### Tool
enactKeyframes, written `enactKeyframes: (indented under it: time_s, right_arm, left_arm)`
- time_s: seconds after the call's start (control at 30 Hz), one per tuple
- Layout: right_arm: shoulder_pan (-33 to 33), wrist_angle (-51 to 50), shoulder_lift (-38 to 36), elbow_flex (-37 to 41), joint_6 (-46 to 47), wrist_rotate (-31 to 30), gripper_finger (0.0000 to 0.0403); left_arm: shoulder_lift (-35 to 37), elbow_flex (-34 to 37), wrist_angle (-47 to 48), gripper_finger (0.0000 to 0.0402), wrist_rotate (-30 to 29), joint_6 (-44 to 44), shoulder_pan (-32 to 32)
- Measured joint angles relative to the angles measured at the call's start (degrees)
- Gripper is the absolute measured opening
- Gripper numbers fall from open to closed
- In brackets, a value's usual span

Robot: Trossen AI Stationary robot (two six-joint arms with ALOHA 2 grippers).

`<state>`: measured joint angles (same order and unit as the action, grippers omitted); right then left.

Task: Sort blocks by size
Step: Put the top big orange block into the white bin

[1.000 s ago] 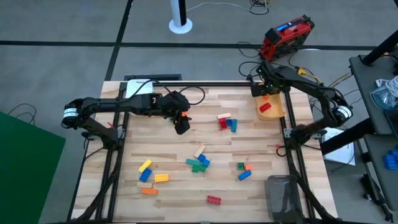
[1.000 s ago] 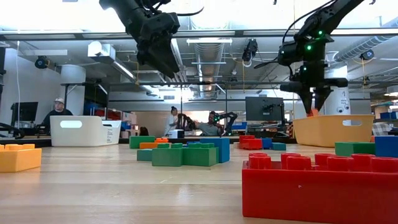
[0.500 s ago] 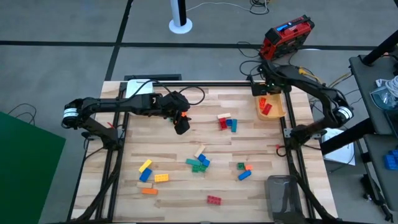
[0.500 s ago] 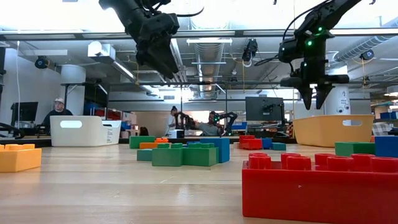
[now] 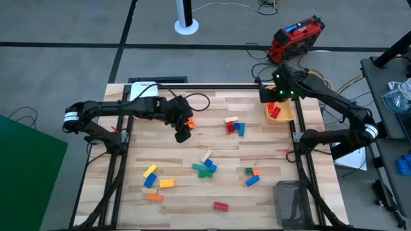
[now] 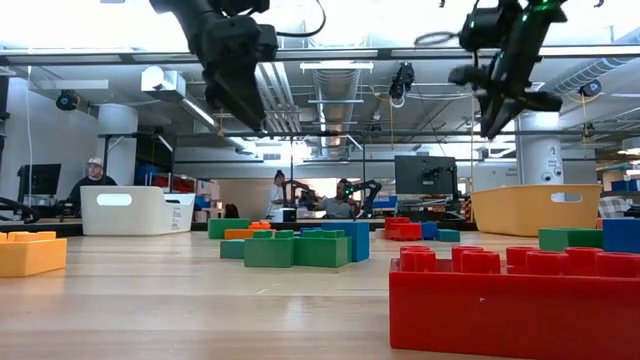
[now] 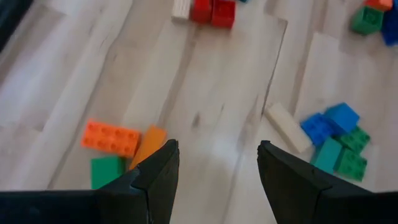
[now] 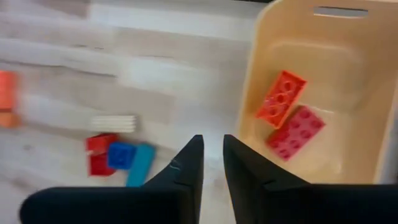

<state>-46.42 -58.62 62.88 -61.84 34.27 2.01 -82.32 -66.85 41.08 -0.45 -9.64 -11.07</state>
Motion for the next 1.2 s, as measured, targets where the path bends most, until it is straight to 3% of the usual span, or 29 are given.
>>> enactKeyframes:
  time_s: [0.43, 0.93, 1.2]
  right_arm:
    - [12.2, 7.8, -2.6, -2.9, 5.7, -0.5, 0.0012]
    - [15.9, 10.6, 3.5, -16.3, -2.4, -0.5, 0.0013]
    - [15.8, 10.5, 5.1, -17.9, -4.4, -0.5, 0.0013]
  left_arm:
    - [3.0, 0.0, 7.8, 0.0194, 0.0, 1.2, 0.0]
    - [3.7, 0.0, 9.5, 0.0194, 0.0, 1.4, 0.0]
    - [3.7, 0.0, 10.4, 0.0194, 0.0, 1.4, 0.0]
